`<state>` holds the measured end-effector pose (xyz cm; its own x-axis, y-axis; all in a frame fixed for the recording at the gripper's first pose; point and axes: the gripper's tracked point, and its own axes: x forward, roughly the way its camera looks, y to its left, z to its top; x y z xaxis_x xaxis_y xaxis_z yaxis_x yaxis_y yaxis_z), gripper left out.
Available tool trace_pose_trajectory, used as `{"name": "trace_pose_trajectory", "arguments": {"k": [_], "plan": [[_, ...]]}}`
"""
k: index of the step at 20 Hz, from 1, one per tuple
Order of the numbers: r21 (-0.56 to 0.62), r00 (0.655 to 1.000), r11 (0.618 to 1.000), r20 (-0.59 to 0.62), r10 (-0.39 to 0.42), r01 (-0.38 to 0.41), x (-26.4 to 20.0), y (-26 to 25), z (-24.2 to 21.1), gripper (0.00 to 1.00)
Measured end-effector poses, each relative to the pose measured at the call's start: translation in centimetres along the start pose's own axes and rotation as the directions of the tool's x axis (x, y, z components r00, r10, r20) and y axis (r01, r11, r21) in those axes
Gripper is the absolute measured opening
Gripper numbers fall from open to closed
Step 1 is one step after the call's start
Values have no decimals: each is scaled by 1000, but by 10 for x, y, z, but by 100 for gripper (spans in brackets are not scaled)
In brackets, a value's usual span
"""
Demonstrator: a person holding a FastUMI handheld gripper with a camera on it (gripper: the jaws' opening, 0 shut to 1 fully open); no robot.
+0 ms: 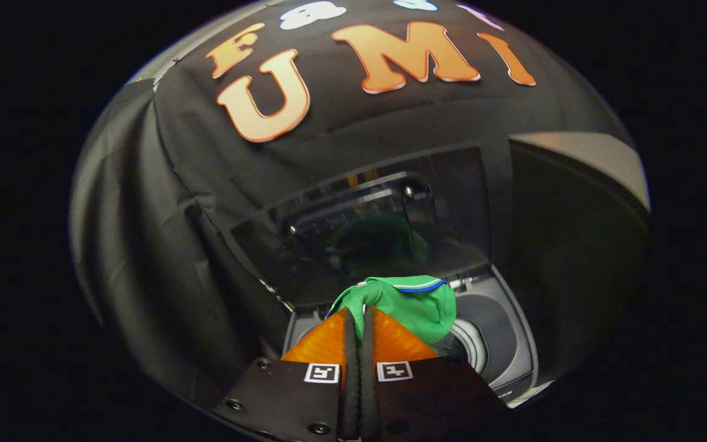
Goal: Put the clothes into the washing machine and then close the washing machine lid.
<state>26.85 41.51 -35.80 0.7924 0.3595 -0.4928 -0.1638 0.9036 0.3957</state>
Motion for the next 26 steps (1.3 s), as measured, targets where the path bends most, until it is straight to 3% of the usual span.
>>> {"name": "trace_pose_trajectory", "arguments": {"k": [7, 13, 26], "plan": [[-1, 987, 999, -153, -48, 48, 45, -27, -71, 9], [-23, 952, 996, -293, -91, 88, 68, -47, -122, 9], [-133, 893, 980, -407, -191, 149, 85, -73, -152, 9]]}}
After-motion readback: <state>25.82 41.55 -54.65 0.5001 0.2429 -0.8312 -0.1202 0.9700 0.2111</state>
